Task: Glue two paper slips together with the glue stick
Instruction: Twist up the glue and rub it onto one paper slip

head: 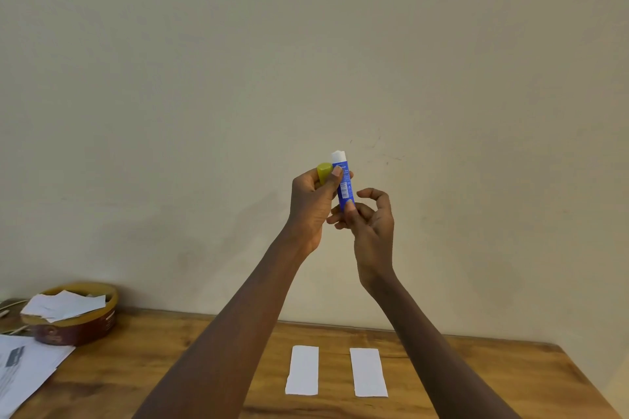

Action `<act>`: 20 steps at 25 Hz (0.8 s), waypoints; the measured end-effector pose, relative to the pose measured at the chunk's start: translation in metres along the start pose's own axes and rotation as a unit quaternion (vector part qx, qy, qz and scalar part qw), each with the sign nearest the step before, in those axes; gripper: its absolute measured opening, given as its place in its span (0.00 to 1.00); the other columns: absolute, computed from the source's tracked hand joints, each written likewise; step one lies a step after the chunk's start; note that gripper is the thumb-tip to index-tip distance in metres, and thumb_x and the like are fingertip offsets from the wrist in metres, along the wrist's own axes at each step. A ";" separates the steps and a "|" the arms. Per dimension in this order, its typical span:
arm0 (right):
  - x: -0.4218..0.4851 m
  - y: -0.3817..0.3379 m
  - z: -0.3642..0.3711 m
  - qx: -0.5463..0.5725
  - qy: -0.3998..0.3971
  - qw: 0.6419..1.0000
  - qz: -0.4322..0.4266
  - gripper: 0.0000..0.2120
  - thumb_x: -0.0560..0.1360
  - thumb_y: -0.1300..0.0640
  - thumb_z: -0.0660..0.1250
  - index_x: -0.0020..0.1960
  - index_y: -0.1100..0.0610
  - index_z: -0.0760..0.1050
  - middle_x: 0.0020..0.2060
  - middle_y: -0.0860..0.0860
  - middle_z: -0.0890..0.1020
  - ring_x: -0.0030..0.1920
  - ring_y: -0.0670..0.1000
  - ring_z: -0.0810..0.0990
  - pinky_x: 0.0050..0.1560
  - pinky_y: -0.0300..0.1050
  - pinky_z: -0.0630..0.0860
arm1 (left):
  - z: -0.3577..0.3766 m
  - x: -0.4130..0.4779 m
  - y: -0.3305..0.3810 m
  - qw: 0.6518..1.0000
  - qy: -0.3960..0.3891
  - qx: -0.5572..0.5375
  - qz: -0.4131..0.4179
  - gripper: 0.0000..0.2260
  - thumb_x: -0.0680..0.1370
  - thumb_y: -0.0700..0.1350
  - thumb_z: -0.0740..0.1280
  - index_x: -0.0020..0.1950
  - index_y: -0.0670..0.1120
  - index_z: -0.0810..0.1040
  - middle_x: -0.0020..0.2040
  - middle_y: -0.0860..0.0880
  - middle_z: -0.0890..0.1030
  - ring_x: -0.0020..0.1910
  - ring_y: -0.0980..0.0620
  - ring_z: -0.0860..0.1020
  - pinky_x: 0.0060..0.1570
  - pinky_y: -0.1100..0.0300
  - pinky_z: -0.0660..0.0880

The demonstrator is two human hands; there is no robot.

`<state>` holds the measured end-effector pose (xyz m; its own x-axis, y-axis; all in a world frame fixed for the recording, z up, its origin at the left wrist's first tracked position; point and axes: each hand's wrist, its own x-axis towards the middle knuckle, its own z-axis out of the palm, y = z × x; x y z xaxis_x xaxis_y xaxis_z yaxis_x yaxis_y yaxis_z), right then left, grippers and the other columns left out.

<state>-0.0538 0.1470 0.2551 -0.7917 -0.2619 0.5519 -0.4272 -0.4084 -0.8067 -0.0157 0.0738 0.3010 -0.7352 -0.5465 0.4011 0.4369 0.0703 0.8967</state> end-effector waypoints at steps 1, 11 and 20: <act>0.000 -0.001 -0.001 0.047 -0.026 0.998 0.026 0.08 0.77 0.65 0.56 0.53 0.54 0.64 0.36 0.56 0.80 0.30 0.46 0.81 0.35 0.34 0.78 | 0.000 0.000 0.000 1.000 -0.002 -0.005 -0.001 0.11 0.77 0.44 0.59 0.54 0.38 0.74 0.52 0.44 0.79 0.50 0.48 0.77 0.36 0.71 0.77; 0.000 0.000 0.000 0.055 -0.022 0.998 0.026 0.09 0.78 0.63 0.54 0.57 0.54 0.62 0.34 0.54 0.79 0.28 0.45 0.80 0.34 0.34 0.78 | 0.000 -0.001 -0.002 1.000 0.000 -0.002 -0.003 0.10 0.77 0.44 0.59 0.53 0.40 0.73 0.52 0.44 0.79 0.50 0.47 0.77 0.36 0.70 0.77; 0.000 -0.002 0.001 0.033 -0.028 0.999 0.004 0.09 0.78 0.63 0.55 0.54 0.52 0.60 0.34 0.53 0.80 0.29 0.45 0.80 0.34 0.34 0.77 | -0.001 0.001 -0.002 1.000 0.002 0.012 -0.003 0.13 0.77 0.44 0.59 0.56 0.37 0.73 0.57 0.39 0.79 0.51 0.47 0.77 0.38 0.66 0.78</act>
<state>-0.0525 0.1473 0.2563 -0.7688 -0.3138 0.5573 -0.3888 -0.4625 -0.7968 -0.0167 0.0722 0.2992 -0.7359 -0.5506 0.3941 0.4191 0.0866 0.9038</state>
